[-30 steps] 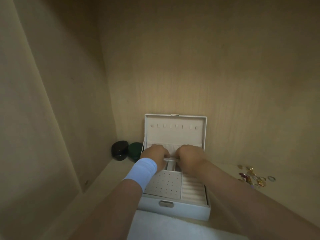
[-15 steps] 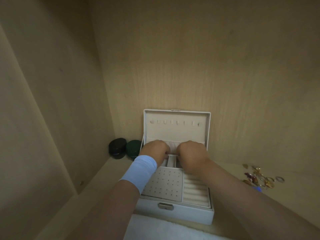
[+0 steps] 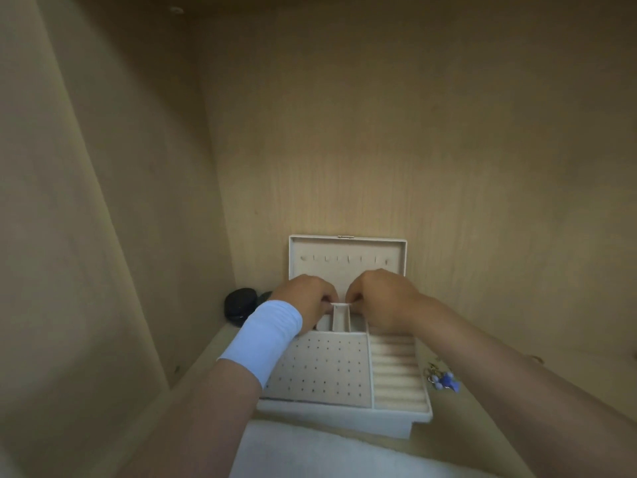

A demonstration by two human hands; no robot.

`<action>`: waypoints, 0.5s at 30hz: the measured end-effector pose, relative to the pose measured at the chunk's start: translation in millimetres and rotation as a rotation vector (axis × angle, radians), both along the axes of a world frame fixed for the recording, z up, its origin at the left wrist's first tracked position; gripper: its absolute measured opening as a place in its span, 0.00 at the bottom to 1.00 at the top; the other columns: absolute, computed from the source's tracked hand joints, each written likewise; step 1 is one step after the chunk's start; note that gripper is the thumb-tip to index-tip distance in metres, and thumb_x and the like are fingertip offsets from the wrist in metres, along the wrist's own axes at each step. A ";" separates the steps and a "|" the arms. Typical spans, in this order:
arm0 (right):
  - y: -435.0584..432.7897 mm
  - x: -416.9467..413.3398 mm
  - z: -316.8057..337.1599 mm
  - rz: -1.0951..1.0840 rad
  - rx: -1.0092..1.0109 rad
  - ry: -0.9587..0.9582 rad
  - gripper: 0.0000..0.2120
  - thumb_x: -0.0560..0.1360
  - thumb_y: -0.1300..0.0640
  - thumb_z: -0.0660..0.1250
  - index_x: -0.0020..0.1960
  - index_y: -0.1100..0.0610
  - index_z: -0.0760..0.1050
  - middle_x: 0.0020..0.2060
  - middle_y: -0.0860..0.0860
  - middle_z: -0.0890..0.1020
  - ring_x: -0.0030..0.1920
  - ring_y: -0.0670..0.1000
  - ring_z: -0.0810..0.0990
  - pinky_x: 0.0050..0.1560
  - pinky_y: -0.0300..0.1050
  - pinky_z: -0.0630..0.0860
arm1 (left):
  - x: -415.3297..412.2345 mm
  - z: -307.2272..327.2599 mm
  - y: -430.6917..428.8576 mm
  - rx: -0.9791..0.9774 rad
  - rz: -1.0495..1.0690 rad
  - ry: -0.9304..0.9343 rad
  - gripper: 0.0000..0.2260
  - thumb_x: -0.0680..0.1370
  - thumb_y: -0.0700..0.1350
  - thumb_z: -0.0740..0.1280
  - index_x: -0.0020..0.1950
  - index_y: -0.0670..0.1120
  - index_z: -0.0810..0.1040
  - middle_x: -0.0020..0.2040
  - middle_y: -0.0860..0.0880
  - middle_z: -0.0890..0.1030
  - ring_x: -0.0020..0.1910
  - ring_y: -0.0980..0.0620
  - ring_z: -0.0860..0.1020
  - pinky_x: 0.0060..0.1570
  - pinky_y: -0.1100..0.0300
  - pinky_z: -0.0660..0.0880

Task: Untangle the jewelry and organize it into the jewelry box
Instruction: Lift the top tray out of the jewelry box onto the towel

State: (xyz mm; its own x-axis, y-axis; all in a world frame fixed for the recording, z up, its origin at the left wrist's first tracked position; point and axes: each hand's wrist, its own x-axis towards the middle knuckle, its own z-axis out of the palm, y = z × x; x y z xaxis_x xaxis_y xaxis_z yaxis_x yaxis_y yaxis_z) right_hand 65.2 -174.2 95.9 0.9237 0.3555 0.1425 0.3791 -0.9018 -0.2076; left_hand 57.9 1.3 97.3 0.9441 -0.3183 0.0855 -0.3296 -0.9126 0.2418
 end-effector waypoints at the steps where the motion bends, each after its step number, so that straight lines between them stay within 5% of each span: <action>1: -0.2 -7.9 -6.3 0.002 -0.001 0.026 0.12 0.77 0.57 0.65 0.56 0.47 0.83 0.55 0.45 0.84 0.53 0.50 0.81 0.48 0.40 0.72 | -8.1 -6.7 -0.7 0.004 0.003 0.021 0.09 0.80 0.45 0.64 0.54 0.52 0.83 0.51 0.48 0.82 0.47 0.48 0.80 0.50 0.55 0.78; 6: -2.0 -37.6 -32.2 -0.055 0.034 0.043 0.10 0.77 0.54 0.65 0.54 0.47 0.84 0.52 0.46 0.85 0.52 0.51 0.81 0.47 0.41 0.73 | -38.6 -33.5 -4.4 -0.016 0.074 0.055 0.08 0.79 0.48 0.64 0.54 0.53 0.82 0.53 0.50 0.83 0.50 0.49 0.80 0.53 0.55 0.78; 8: -5.3 -52.8 -39.9 -0.061 0.074 -0.008 0.13 0.78 0.50 0.64 0.61 0.48 0.81 0.58 0.48 0.83 0.59 0.53 0.79 0.55 0.44 0.75 | -49.4 -37.5 -3.1 -0.074 0.095 0.028 0.09 0.80 0.50 0.64 0.56 0.54 0.82 0.54 0.51 0.83 0.52 0.50 0.80 0.54 0.55 0.77; 11: -8.8 -91.3 -51.5 -0.023 0.064 0.023 0.29 0.77 0.34 0.59 0.76 0.42 0.64 0.77 0.51 0.65 0.78 0.55 0.59 0.74 0.54 0.57 | -64.6 -43.5 3.7 -0.142 0.113 -0.021 0.13 0.80 0.52 0.64 0.62 0.54 0.80 0.60 0.51 0.80 0.58 0.50 0.77 0.59 0.54 0.74; 15: -10.9 -132.2 -67.9 0.038 -0.054 0.111 0.49 0.67 0.20 0.57 0.80 0.38 0.42 0.79 0.48 0.35 0.78 0.49 0.30 0.75 0.62 0.30 | -84.9 -55.9 13.8 -0.046 0.106 -0.070 0.24 0.81 0.57 0.60 0.77 0.55 0.63 0.78 0.52 0.61 0.77 0.49 0.57 0.75 0.53 0.55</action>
